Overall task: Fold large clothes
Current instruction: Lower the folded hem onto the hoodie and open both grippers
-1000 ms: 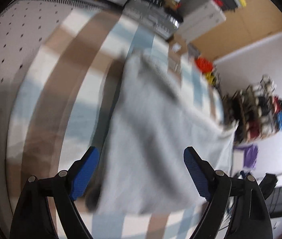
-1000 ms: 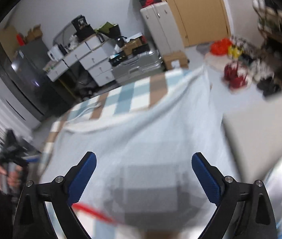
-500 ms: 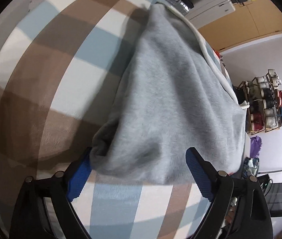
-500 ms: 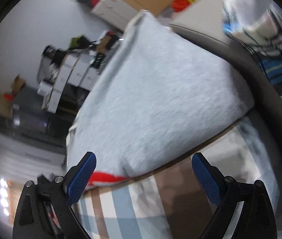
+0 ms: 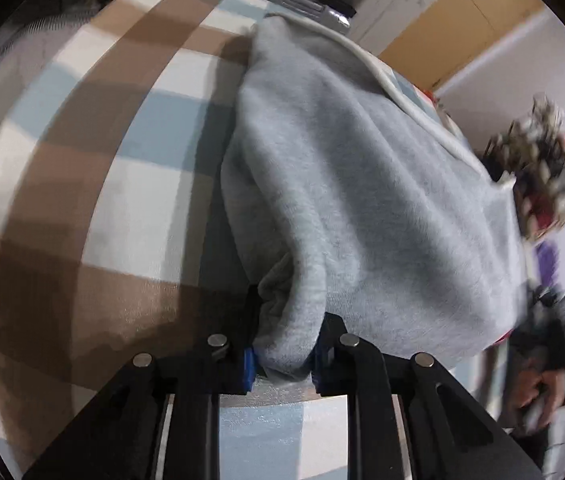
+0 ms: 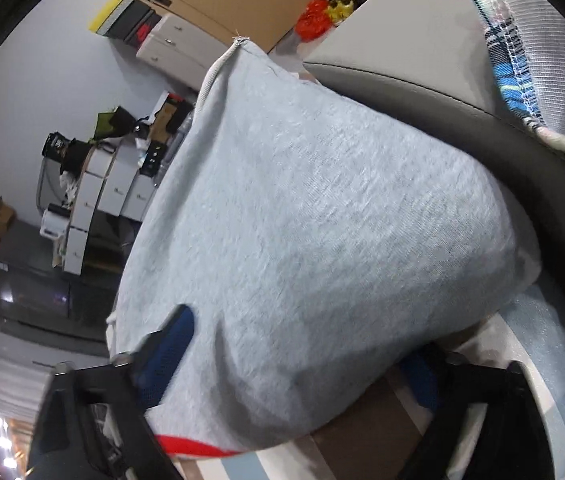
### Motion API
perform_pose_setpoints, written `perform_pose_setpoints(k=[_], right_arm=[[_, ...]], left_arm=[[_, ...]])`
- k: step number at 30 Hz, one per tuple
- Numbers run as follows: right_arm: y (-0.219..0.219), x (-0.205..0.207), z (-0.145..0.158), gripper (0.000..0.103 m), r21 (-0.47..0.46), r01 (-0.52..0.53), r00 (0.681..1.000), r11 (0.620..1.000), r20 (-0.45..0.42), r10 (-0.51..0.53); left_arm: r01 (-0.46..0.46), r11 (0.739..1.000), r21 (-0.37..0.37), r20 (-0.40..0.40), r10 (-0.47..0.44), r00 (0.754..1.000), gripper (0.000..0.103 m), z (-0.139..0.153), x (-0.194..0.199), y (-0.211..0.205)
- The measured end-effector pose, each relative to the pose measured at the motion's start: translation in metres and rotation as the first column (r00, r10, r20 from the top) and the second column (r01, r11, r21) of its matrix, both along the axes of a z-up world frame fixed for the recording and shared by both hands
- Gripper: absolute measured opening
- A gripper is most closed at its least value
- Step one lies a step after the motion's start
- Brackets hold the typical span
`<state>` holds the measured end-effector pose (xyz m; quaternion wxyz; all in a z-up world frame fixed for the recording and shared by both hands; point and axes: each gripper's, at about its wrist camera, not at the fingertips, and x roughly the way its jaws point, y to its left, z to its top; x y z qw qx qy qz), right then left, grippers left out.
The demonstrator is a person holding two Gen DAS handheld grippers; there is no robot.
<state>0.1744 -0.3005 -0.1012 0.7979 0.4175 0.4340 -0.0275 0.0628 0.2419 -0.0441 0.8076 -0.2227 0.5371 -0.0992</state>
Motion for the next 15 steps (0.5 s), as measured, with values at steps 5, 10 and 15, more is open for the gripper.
perform_pose_setpoints(k=[5, 10, 15], right_arm=[[0.003, -0.014, 0.003, 0.02, -0.066, -0.017, 0.995, 0.998, 0.093, 0.023], [0.003, -0.034, 0.017, 0.018, -0.135, -0.089, 0.975, 0.987, 0.19, 0.114], [0.002, -0.057, 0.025, 0.018, -0.157, -0.16, 0.965, 0.975, 0.184, 0.188]], left_arm=[[-0.038, 0.996, -0.081, -0.022, 0.036, 0.999, 0.012, -0.005, -0.004, 0.022], [-0.014, 1.0, -0.007, 0.034, 0.014, 0.999, 0.01, 0.007, -0.026, 0.027], [-0.03, 0.999, -0.039, 0.037, 0.031, 0.999, 0.008, 0.007, -0.051, 0.037]])
